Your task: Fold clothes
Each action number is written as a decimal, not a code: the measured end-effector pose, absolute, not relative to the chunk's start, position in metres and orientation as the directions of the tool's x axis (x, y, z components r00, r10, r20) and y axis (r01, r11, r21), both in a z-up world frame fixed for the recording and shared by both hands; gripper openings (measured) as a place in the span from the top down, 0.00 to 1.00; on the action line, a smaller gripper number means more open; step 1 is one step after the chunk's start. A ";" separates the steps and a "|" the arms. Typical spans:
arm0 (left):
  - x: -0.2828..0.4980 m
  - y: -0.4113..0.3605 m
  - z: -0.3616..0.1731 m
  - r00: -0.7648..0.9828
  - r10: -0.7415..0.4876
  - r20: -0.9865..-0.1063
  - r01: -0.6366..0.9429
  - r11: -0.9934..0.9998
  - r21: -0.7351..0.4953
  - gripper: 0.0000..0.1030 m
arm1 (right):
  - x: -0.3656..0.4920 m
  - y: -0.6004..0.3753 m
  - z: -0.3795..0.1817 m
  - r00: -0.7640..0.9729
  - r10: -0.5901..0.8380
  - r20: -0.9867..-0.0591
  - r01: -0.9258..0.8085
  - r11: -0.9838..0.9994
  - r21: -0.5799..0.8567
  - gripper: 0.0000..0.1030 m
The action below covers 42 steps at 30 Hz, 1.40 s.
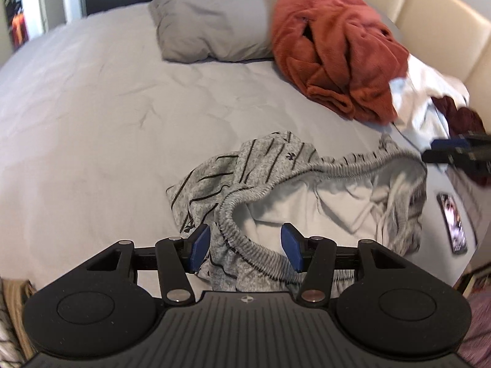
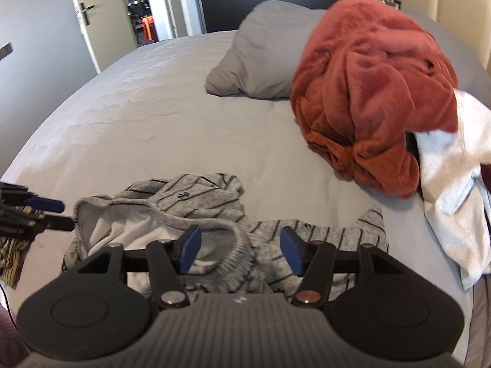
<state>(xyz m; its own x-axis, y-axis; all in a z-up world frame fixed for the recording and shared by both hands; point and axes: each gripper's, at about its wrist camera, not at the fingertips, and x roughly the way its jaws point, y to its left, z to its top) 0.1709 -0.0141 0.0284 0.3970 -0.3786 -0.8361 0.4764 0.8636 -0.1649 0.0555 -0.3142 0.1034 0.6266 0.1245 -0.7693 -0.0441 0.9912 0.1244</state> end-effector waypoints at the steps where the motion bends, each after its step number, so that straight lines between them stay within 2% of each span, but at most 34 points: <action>1: 0.175 -0.013 0.025 0.378 -0.381 -0.844 0.456 0.870 -0.189 0.53 | 0.057 -0.311 0.104 0.624 0.122 -0.772 -0.049 0.992 0.116 0.39; 5: 0.189 -0.016 0.011 0.287 -0.366 -0.885 0.382 0.891 -0.245 0.61 | 0.065 -0.302 0.101 0.593 0.086 -0.800 -0.038 0.996 0.079 0.39; 8: 0.194 -0.023 0.007 0.273 -0.359 -0.892 0.368 0.896 -0.248 0.64 | 0.071 -0.308 0.096 0.576 0.071 -0.815 -0.002 0.996 0.085 0.41; 10: 0.195 -0.024 0.005 0.267 -0.349 -0.898 0.360 0.901 -0.243 0.66 | 0.075 -0.314 0.091 0.554 0.071 -0.830 0.030 0.994 0.105 0.44; 11: 0.195 -0.025 0.003 0.263 -0.344 -0.901 0.357 0.903 -0.240 0.69 | 0.077 -0.317 0.088 0.536 0.075 -0.841 0.046 0.992 0.118 0.51; 12: 0.196 -0.025 0.002 0.260 -0.338 -0.904 0.353 0.905 -0.237 0.70 | 0.078 -0.320 0.083 0.516 0.084 -0.853 0.056 0.990 0.131 0.53; 16: 0.198 -0.022 -0.002 0.250 -0.327 -0.911 0.343 0.910 -0.233 0.78 | 0.077 -0.324 0.069 0.446 0.107 -0.888 0.062 0.987 0.150 0.54; 17: 0.197 -0.020 0.000 0.251 -0.328 -0.910 0.343 0.910 -0.233 0.82 | 0.075 -0.324 0.068 0.436 0.103 -0.894 0.056 0.988 0.141 0.62; 18: 0.196 -0.018 0.002 0.256 -0.330 -0.909 0.345 0.909 -0.233 0.83 | 0.073 -0.325 0.068 0.430 0.106 -0.897 0.051 0.989 0.142 0.75; 19: 0.194 -0.016 0.005 0.262 -0.331 -0.906 0.347 0.909 -0.231 0.86 | 0.071 -0.326 0.069 0.424 0.111 -0.899 0.046 0.989 0.144 0.80; 20: 0.193 -0.013 0.009 0.272 -0.331 -0.904 0.348 0.909 -0.229 0.87 | 0.068 -0.325 0.074 0.443 0.106 -0.890 0.051 0.988 0.143 0.84; 24: 0.185 -0.002 0.033 0.355 -0.339 -0.871 0.338 0.915 -0.219 0.91 | 0.057 -0.322 0.097 0.528 0.080 -0.845 0.074 0.987 0.140 0.88; 34: 0.147 0.021 0.116 0.632 -0.339 -0.697 0.333 0.931 -0.152 0.92 | 0.029 -0.311 0.157 0.718 -0.003 -0.696 0.125 0.984 0.125 0.91; 39: 0.141 0.024 0.171 0.660 -0.308 -0.686 0.382 0.923 -0.047 0.93 | 0.028 -0.296 0.210 0.786 -0.024 -0.618 0.110 0.989 0.103 0.91; 42: 0.138 0.027 0.223 0.709 -0.300 -0.639 0.388 0.922 -0.003 0.93 | 0.030 -0.286 0.265 0.836 -0.049 -0.547 0.093 0.994 0.054 0.92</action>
<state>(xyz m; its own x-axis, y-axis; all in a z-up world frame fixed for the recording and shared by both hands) 0.1384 0.0275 0.2233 0.7086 -0.3003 -0.6386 0.3878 0.9217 -0.0031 0.0303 -0.2862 0.2652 0.8358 -0.0489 -0.5469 0.0932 0.9942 0.0537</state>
